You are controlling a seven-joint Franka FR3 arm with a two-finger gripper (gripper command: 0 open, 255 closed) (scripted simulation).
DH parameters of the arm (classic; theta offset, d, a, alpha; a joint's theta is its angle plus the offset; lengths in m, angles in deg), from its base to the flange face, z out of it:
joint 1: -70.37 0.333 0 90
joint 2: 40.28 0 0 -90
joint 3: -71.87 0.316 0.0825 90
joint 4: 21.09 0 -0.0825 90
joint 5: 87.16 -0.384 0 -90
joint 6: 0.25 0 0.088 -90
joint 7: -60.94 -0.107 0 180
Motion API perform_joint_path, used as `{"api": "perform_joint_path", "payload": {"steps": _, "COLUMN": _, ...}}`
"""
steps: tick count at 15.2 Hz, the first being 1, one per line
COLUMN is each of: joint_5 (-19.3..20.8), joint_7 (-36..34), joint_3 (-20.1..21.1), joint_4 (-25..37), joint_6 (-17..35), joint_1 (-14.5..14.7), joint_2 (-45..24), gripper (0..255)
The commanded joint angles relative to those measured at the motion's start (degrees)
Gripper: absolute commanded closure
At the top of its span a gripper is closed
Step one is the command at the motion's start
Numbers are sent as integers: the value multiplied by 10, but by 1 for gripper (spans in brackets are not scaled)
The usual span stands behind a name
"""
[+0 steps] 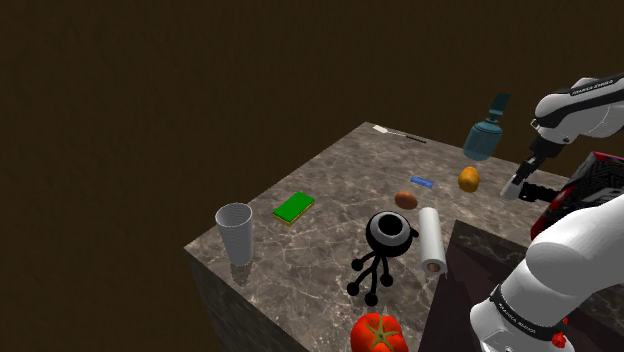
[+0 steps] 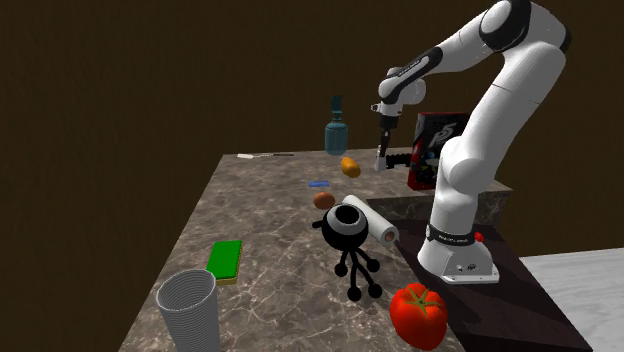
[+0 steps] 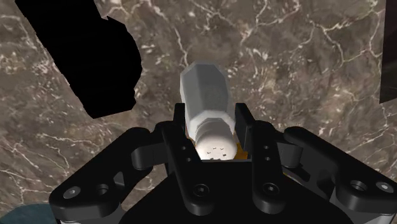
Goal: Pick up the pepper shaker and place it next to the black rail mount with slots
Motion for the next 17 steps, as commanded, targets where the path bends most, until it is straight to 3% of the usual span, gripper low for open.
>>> {"api": "perform_joint_path", "payload": {"steps": 1, "joint_5": -4, "joint_7": 6, "joint_3": -11, "joint_4": -8, "joint_6": 18, "joint_1": 6, "joint_2": -10, "gripper": 255}}
{"api": "perform_joint_path", "payload": {"steps": 9, "joint_5": -8, "joint_7": 10, "joint_3": -19, "joint_4": -13, "joint_6": 30, "joint_1": 11, "joint_2": -18, "gripper": 255}}
{"api": "perform_joint_path", "payload": {"steps": 10, "joint_5": -8, "joint_7": 10, "joint_3": -19, "joint_4": -13, "joint_6": 30, "joint_1": 11, "joint_2": -18, "gripper": 0}}
{"api": "perform_joint_path", "payload": {"steps": 15, "joint_5": -8, "joint_7": 10, "joint_3": -19, "joint_4": -13, "joint_6": 30, "joint_1": 11, "joint_2": -18, "gripper": 0}}
{"api": "perform_joint_path", "payload": {"steps": 17, "joint_5": 6, "joint_7": -3, "joint_3": 9, "joint_4": 7, "joint_6": -17, "joint_1": -9, "joint_2": 12, "gripper": 0}}
